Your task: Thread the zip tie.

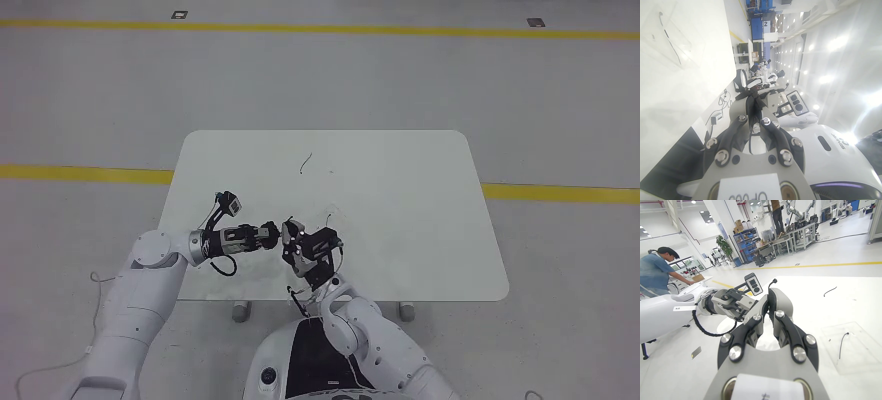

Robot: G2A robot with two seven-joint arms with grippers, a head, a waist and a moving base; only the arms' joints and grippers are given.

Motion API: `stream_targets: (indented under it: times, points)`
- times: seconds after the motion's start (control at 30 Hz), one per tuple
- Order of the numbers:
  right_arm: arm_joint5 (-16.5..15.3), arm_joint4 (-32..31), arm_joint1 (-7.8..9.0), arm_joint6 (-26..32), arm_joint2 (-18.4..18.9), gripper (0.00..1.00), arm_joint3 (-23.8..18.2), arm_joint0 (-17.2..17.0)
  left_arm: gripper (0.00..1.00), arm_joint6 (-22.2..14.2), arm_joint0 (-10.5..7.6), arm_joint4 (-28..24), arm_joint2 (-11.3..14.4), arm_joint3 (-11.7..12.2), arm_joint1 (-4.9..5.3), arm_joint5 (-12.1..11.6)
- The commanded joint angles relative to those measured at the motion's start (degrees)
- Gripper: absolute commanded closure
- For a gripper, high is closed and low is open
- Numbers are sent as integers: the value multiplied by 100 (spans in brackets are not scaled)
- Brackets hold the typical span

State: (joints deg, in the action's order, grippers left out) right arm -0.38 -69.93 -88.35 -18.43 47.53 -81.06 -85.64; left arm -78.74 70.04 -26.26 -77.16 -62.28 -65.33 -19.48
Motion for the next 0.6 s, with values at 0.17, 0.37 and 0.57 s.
stream_targets:
  times: [0.17,0.37,0.57]
  points:
    - [-48,-19,46,-203,115,0,-106,-149,100,0,0,0,0,0,0,0]
    - [-621,122,184,-189,401,0,-424,-509,100,0,0,0,0,0,0,0]
    - [-799,157,223,-119,501,0,-501,-561,100,0,0,0,0,0,0,0]
